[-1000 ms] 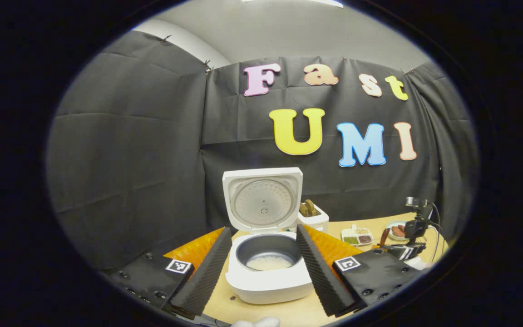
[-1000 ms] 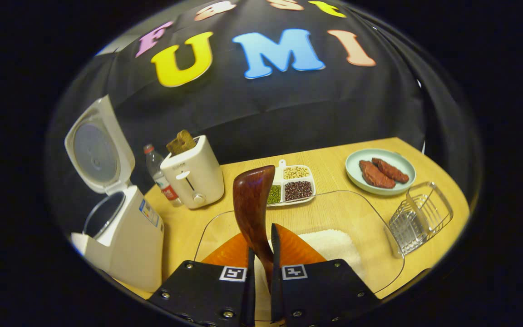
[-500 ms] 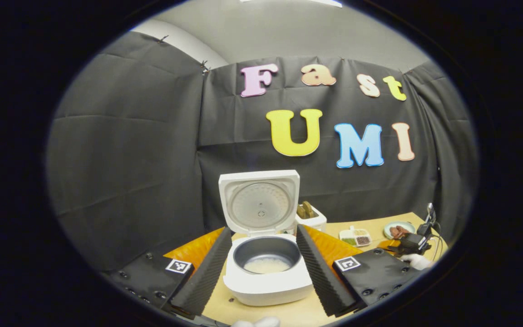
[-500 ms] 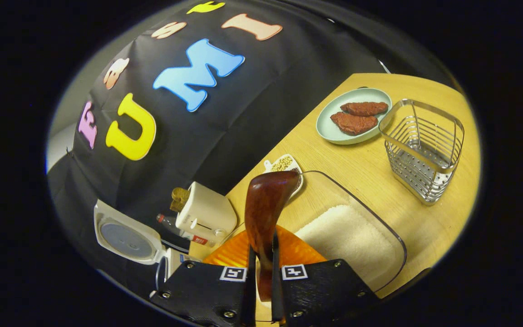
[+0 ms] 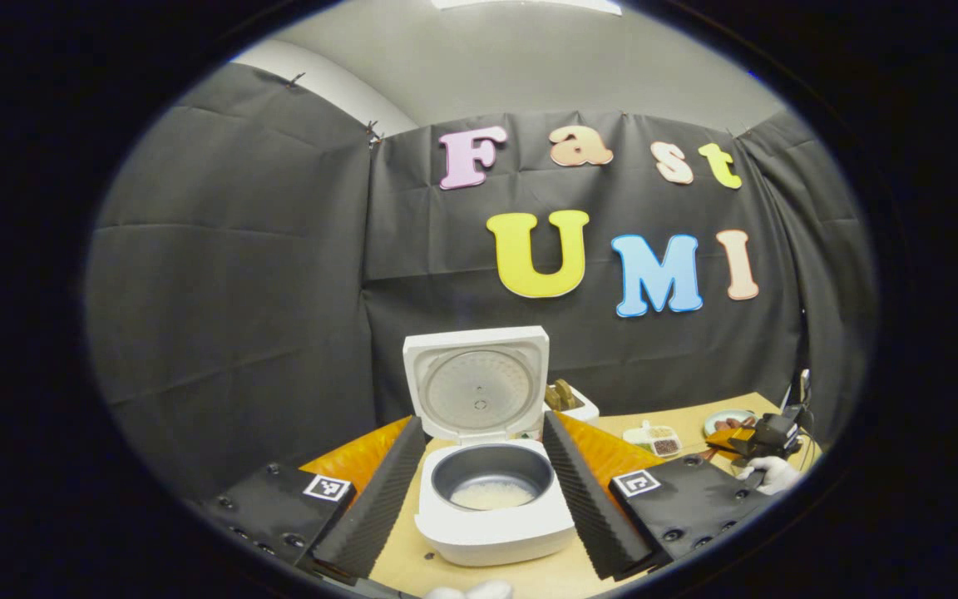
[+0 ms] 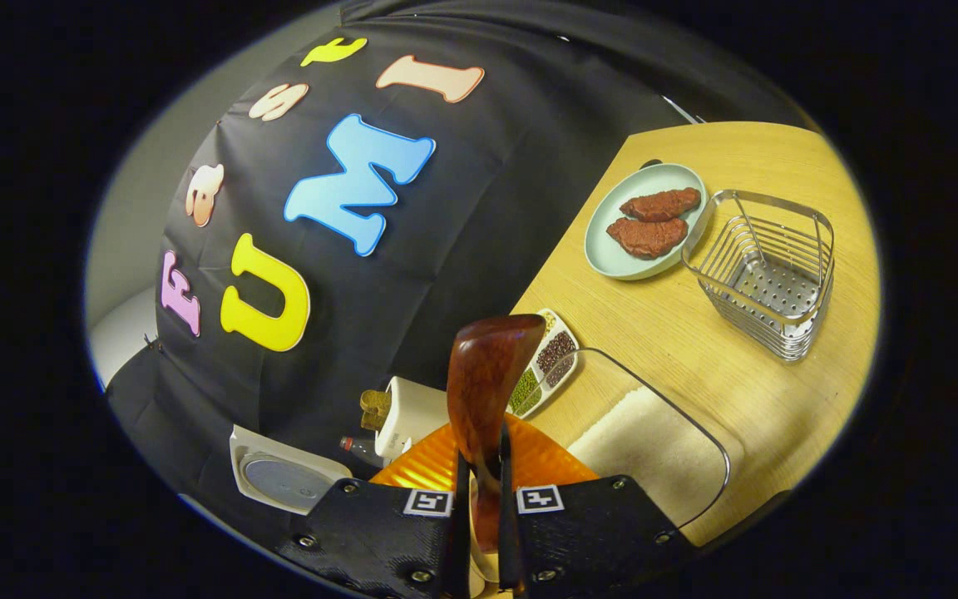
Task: Close the left gripper, press the button to open the rice cooker; take a wooden spoon from the chopstick holder with the right hand, scoop a spoonful of rice and pour it into the rice cooker, then put the wooden spoon back into the chopstick holder.
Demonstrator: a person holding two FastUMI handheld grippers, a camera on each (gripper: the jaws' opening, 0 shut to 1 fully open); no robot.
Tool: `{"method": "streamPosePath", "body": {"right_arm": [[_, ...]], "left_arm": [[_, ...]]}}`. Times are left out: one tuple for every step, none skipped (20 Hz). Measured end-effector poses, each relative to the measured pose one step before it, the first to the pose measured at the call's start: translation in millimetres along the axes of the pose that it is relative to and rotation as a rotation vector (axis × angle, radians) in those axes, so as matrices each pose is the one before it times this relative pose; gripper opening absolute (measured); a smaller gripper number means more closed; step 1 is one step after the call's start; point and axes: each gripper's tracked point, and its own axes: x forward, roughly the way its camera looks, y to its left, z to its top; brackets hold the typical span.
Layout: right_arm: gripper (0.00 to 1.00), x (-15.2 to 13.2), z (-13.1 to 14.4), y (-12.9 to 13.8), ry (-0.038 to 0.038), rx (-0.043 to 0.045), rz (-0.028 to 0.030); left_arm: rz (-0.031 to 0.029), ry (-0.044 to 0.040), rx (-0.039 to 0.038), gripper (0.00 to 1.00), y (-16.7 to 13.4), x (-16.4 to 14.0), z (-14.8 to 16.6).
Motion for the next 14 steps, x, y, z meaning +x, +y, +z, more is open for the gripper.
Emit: {"method": "streamPosePath", "body": {"right_arm": [[0.14, -0.46, 2.71, 2.42, -0.0015, 0.00102, 0.00337], [0.14, -0.25, 2.1, 3.06, -0.00603, -0.00495, 0.00222], [0.14, -1.9, 1.08, 2.81, -0.0017, -0.01219, -0.00145], [0.13, -3.46, 1.89, 6.56, -0.00456, -0.01914, 0.0067], [0.13, -2.75, 1.48, 6.8, -0.00223, -0.01639, 0.0055], [0.13, -2.51, 0.48, 9.78, 0.00237, -0.00938, 0.00971], [0.13, -3.02, 3.23, 9.84, -0.00366, -0.00237, 0.01322], [0.14, -2.47, 2.99, 12.64, -0.00477, -0.00002, 0.01118], [0.13, -1.58, 1.13, 12.72, -0.00404, -0.00026, 0.01568], [0.14, -0.38, -2.17, 13.58, 0.00373, -0.00153, 0.01114], [0.14, 0.47, -2.4, 12.13, 0.00602, 0.00054, 0.01157], [0.13, -0.96, -4.95, 13.93, 0.00783, -0.00519, 0.01024], [0.13, -0.26, -4.85, 13.29, 0.00941, -0.01345, 0.00923], [0.13, 0.57, -5.7, 16.22, 0.00571, -0.01398, 0.01398]], "left_arm": [[0.00057, 0.00108, -0.00217, 0.99, 0.26, -0.79, -0.48], [0.00047, 0.00029, -0.00298, 0.99, -0.08, -0.39, -1.06], [0.0005, 0.00007, -0.00151, 1.0, 0.26, -1.72, -1.31], [0.00051, 0.00309, 0.00005, 1.0, 0.9, 0.56, -0.93], [0.00269, 0.00193, -0.0012, 1.0, 1.12, -1.44, -2.67], [0.00049, 0.0015, -0.00226, 1.0, 1.16, -0.03, -0.28], [0.00194, 0.00057, -0.00465, 1.0, 1.09, -0.73, -0.79], [0.0032, -0.00326, -0.00367, 1.0, 2.63, -0.79, 1.01], [0.00387, -0.00071, -0.00213, 1.0, 2.25, -0.99, -0.88], [0.00307, -0.00257, -0.00439, 1.0, 2.68, -1.98, 0.14], [0.0031, -0.0028, -0.00432, 1.0, 2.47, -0.96, 0.02], [0.00573, -0.00236, -0.00397, 1.0, 3.58, -1.23, 0.2], [0.0062, -0.00082, -0.00167, 1.0, 3.81, -2.05, -0.95], [0.00893, -0.00007, -0.00055, 1.0, 4.25, -0.22, -1.09]]}}
